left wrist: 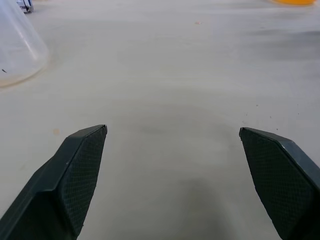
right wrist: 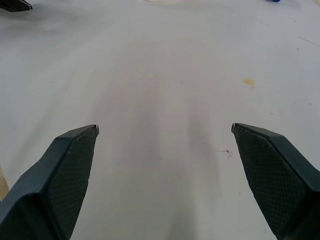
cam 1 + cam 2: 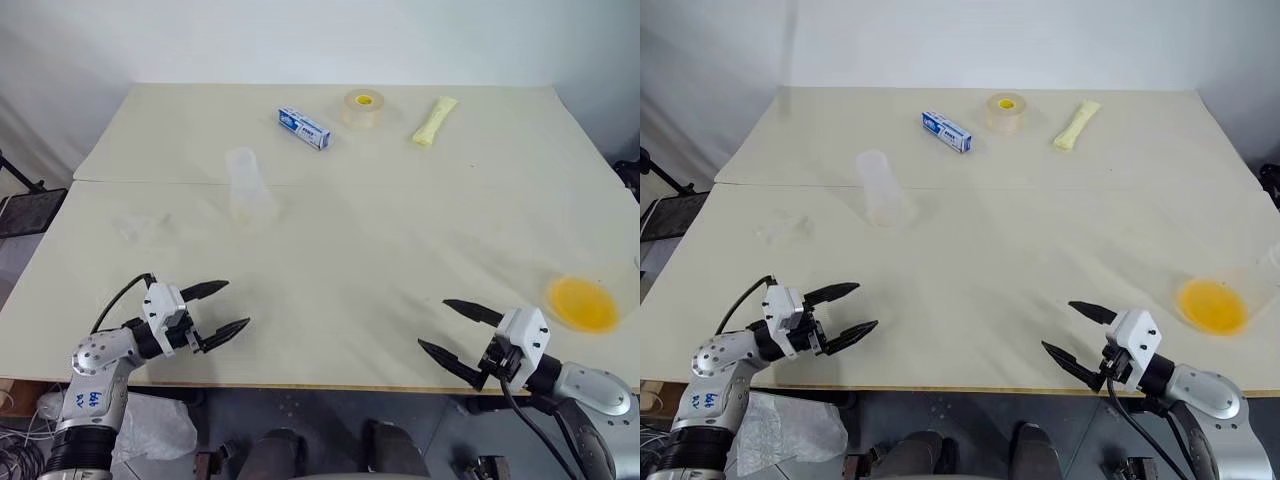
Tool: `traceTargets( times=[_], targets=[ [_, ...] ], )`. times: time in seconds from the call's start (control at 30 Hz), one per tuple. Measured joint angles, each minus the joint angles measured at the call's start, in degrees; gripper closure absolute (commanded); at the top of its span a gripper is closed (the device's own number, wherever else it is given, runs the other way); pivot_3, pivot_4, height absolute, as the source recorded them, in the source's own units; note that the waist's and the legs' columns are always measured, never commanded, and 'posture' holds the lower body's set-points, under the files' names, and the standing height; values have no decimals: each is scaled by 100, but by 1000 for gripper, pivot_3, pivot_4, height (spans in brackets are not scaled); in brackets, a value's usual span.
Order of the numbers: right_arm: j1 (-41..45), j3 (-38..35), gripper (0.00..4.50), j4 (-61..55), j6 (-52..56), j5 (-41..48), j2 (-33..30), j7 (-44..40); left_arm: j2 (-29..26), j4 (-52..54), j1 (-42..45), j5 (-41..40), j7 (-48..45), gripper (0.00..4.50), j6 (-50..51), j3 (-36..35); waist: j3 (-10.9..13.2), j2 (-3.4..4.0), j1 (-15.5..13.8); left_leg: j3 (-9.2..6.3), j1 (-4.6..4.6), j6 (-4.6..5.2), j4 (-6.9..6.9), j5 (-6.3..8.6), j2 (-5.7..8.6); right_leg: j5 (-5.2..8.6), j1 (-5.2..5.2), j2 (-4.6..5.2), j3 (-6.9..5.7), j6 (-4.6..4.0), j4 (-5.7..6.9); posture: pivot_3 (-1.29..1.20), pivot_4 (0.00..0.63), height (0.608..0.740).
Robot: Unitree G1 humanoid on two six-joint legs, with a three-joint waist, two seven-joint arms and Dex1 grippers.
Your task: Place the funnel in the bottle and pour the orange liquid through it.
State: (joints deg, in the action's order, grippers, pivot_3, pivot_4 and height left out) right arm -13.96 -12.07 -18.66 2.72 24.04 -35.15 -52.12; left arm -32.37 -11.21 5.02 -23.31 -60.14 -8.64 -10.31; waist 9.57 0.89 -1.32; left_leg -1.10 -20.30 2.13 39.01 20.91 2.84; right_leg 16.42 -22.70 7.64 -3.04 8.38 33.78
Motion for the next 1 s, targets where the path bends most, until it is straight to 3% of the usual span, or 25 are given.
traceTargets(
  times=[0.37,0.67,0.87,1.0],
  targets=[
    [238,46,28,110,2,1,-1,-49,219,641,-141,-56,1145,0,1054,-87,0,0,11,0,0,-2,0,2,-2,0,0,-3,3,0,8,0,150,740],
    [833,209,28,360,195,20,-54,-252,639,1364,-887,-221,1886,0,963,-731,5,-7,-7,0,2,-5,5,2,-10,1,4,-3,9,-3,-1,0,150,740],
    [1205,390,28,364,289,75,-9,-272,707,1239,-239,-75,2458,0,1052,-711,5,-9,-24,-5,1,-5,7,2,-5,1,6,-7,-1,-2,8,0,150,740],
    [1360,493,28,236,395,141,53,-199,859,531,1204,240,3138,0,1296,-524,13,-23,-37,-4,-1,0,12,-5,9,-1,6,-20,-48,1,26,0,150,740]
  ],
)
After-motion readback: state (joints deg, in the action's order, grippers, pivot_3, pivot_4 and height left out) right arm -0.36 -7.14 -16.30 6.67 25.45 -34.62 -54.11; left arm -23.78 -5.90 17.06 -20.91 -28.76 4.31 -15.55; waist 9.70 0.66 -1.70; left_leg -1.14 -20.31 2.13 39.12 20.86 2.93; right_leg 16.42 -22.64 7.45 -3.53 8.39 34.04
